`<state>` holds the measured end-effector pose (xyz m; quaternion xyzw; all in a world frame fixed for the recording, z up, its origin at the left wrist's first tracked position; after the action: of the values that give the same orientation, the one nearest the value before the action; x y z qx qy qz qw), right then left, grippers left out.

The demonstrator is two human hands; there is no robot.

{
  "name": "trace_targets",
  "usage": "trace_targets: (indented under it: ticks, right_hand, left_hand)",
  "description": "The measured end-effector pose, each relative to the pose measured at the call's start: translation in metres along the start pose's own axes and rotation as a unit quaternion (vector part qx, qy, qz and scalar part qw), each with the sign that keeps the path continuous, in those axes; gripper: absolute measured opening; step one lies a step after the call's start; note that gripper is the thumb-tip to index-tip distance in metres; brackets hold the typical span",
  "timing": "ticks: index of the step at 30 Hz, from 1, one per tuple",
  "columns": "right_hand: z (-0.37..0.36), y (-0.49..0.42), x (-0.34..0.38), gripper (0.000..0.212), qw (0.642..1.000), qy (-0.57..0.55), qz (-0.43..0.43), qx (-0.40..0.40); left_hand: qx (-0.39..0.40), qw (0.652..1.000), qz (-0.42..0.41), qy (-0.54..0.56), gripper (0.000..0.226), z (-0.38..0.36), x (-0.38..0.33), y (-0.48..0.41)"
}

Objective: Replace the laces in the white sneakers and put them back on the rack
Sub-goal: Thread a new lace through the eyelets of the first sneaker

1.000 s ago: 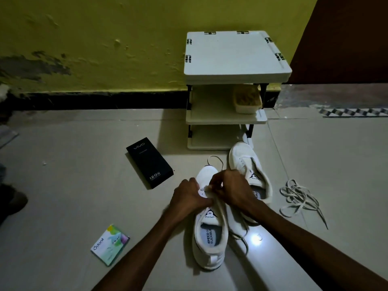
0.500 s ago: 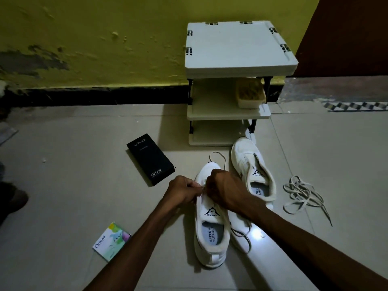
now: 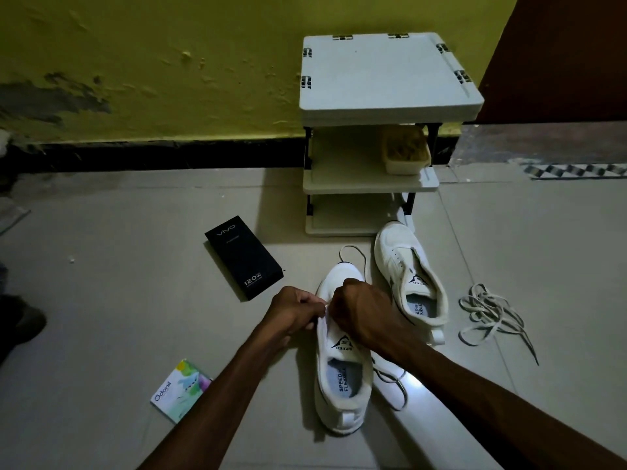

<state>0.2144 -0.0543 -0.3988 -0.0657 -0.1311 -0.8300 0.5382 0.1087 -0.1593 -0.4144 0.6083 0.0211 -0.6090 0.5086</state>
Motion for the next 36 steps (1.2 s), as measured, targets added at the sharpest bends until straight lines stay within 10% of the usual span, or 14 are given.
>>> trace_targets:
  ticks: [36]
  right_hand:
    - [-0.023, 0.002, 0.014, 0.016, 0.986, -0.072, -0.136, -0.063]
  left_hand:
    - [0.011, 1.0, -0.012, 0.025, 0.011, -0.001, 0.007, 0.003]
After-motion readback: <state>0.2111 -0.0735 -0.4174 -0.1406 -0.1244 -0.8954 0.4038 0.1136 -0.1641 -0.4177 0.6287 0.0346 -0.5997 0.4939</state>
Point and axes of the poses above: each hand's wrist, its own y-axis away from the middle knuckle, its own z-axis out of the back of the hand, x = y × z, the point moved 1 cm from there along -y, towards the middle knuckle, and after that the axes turned 7 degrees about y, right-handed, at the moved point
